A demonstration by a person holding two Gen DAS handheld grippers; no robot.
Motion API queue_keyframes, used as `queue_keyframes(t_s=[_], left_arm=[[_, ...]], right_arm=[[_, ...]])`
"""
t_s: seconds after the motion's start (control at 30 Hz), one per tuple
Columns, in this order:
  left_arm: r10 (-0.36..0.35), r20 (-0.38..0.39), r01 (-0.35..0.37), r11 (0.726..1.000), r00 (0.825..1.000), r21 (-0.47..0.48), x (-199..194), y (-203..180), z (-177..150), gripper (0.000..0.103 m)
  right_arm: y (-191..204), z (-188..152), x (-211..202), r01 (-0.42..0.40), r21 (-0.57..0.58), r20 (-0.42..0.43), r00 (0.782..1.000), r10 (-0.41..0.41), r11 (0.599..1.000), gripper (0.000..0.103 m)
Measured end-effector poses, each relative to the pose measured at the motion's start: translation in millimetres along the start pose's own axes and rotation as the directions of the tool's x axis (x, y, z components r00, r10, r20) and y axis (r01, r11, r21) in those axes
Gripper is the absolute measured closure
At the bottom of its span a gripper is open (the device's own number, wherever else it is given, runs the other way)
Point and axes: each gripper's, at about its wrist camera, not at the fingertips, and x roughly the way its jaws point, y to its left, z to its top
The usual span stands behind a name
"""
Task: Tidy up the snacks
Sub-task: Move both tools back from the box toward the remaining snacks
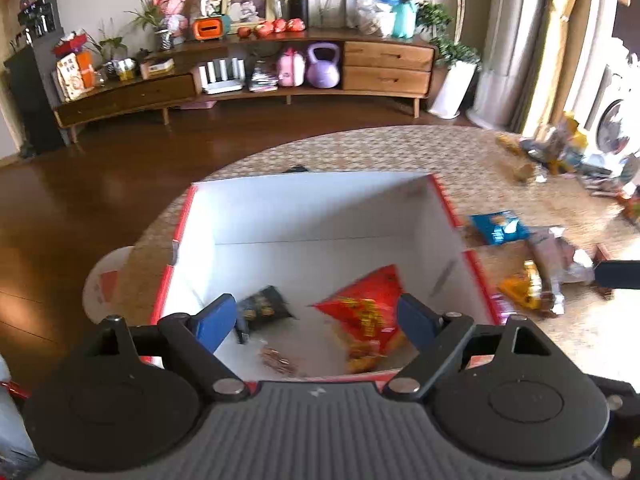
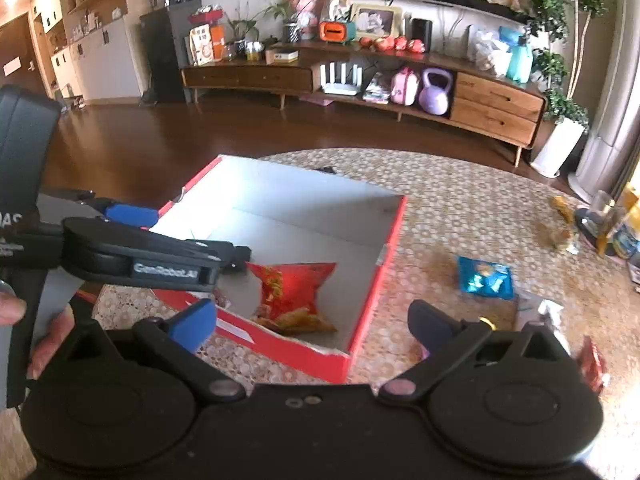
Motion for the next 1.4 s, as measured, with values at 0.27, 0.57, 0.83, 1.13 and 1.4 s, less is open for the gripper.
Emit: queue_keyframes(t_s=[0.27, 0.57, 0.83, 1.13, 1.4], left_arm=[[-0.125, 0.044, 0.125, 0.992, 0.991, 0.003, -27, -38, -9, 0.000], [-0.250, 0.040, 0.249, 0.968, 0.968, 0.010, -31, -93, -21, 0.000], [-0.272, 0.043, 0.270, 0.962, 0.961, 0.040, -14, -144, -23, 0.000], [-0.231, -0.009, 0.230, 0.969, 0.973, 0.087, 32, -196, -10, 0.000], [-0.164, -0.052, 0.168, 0.981, 0.985, 0.100, 84, -220, 0, 0.000]], right_arm=[[-45, -26, -42, 0.029, 0.058, 0.032, 0.999, -0.031, 0.998, 0.001], [-111, -71, -79, 0.103, 0.145, 0.041, 0.993, -0.110, 0.984, 0.000], [-165, -111, -99, 0.192, 0.192, 0.016, 0.980, -0.199, 0.962, 0.001], [-220, -131, -87, 0.258, 0.262, -0.018, 0.965, -0.262, 0.930, 0.002], [-254, -128, -52, 0.274, 0.293, -0.049, 0.961, -0.272, 0.916, 0.003]])
